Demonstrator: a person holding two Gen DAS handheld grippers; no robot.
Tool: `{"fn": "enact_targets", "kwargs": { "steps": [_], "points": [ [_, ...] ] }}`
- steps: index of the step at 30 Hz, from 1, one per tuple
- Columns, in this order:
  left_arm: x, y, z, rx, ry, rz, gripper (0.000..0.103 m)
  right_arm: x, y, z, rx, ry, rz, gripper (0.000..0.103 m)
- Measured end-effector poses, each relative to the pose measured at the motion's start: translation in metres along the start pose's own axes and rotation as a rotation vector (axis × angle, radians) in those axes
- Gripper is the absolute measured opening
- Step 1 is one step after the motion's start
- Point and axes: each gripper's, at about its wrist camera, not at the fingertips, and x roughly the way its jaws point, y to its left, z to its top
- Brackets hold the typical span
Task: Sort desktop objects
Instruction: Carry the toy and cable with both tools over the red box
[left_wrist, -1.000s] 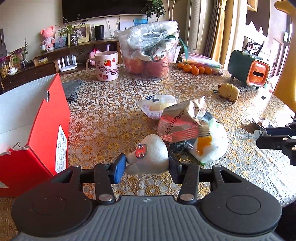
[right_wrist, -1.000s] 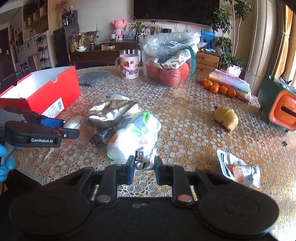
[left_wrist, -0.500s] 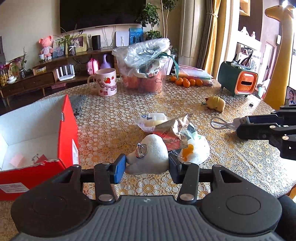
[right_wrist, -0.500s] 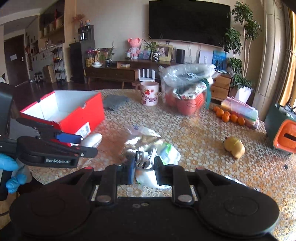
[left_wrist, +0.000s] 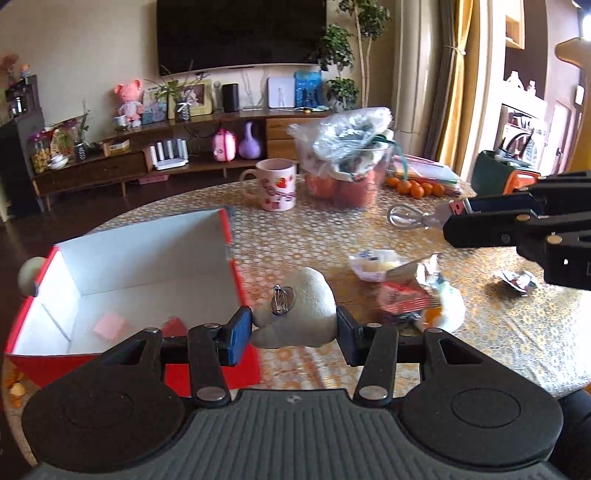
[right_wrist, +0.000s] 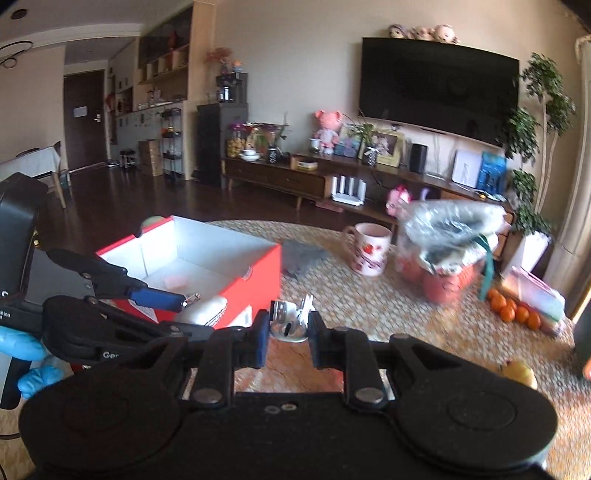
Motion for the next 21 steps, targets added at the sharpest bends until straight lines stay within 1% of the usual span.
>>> {"fn": "enact_targets", "kwargs": {
  "steps": [6, 13, 21],
  "points": [
    [-0.004, 0.042, 0.001, -0.024, 0.003, 0.067, 0.047, 0.026, 0.025, 0.024, -0.052, -0.008, 0.054, 0.021],
    [0.000, 0.089, 0.006, -0.036, 0.023, 0.141, 0.047, 0.064, 0.049, 0.046, -0.077, 0.002, 0.114, 0.021],
    [0.022, 0.135, 0.020, -0.046, 0.061, 0.191, 0.048, 0.102, 0.072, 0.062, -0.121, 0.018, 0.144, 0.021]
  ]
}}
